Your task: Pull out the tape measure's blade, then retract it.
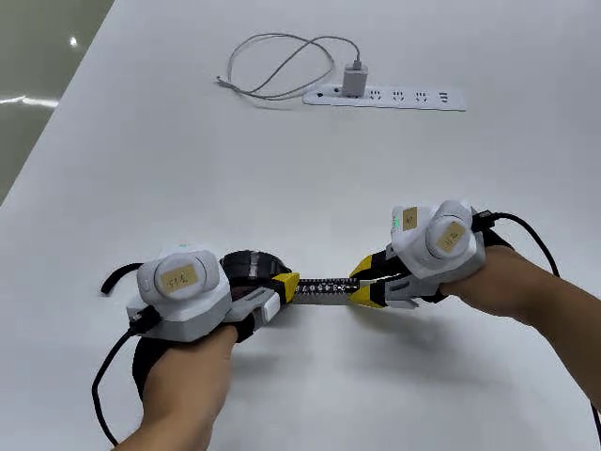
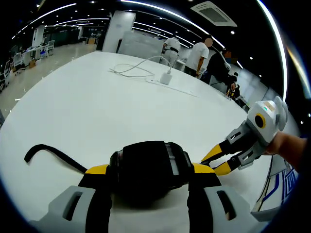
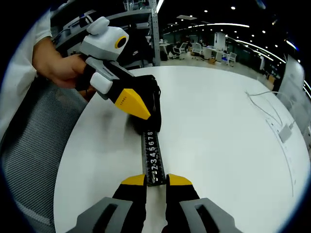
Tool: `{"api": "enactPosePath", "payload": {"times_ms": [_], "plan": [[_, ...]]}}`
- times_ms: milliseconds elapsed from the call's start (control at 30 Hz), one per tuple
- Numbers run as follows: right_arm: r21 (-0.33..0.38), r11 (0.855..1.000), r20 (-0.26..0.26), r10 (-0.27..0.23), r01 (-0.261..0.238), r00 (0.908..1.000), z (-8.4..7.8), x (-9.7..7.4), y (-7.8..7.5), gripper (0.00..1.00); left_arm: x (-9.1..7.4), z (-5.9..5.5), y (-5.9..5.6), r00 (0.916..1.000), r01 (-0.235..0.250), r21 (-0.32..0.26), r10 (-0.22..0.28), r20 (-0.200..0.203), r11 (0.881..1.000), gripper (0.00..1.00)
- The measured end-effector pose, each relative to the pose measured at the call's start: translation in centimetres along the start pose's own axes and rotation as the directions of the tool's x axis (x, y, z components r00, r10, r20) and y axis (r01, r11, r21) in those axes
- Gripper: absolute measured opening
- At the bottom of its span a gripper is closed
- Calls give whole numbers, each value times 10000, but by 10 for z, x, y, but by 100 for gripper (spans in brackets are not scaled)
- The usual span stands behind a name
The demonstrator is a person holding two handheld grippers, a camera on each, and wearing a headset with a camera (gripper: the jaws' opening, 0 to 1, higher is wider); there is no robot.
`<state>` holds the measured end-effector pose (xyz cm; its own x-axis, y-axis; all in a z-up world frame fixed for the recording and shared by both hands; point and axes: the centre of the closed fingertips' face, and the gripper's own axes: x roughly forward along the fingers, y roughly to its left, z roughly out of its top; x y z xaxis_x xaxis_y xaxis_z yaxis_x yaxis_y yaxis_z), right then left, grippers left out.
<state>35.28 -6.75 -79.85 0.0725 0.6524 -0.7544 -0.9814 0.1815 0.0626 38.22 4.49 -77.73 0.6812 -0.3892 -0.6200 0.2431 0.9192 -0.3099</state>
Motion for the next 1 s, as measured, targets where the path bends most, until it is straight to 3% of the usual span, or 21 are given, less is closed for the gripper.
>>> {"api": "enactPosePath", "payload": {"times_ms": [1000], "plan": [[-90, 9997, 552, 237, -232, 9982, 40, 37, 6, 11, -1, 0, 0, 10000, 35, -92, -35, 47, 10000, 60]]}}
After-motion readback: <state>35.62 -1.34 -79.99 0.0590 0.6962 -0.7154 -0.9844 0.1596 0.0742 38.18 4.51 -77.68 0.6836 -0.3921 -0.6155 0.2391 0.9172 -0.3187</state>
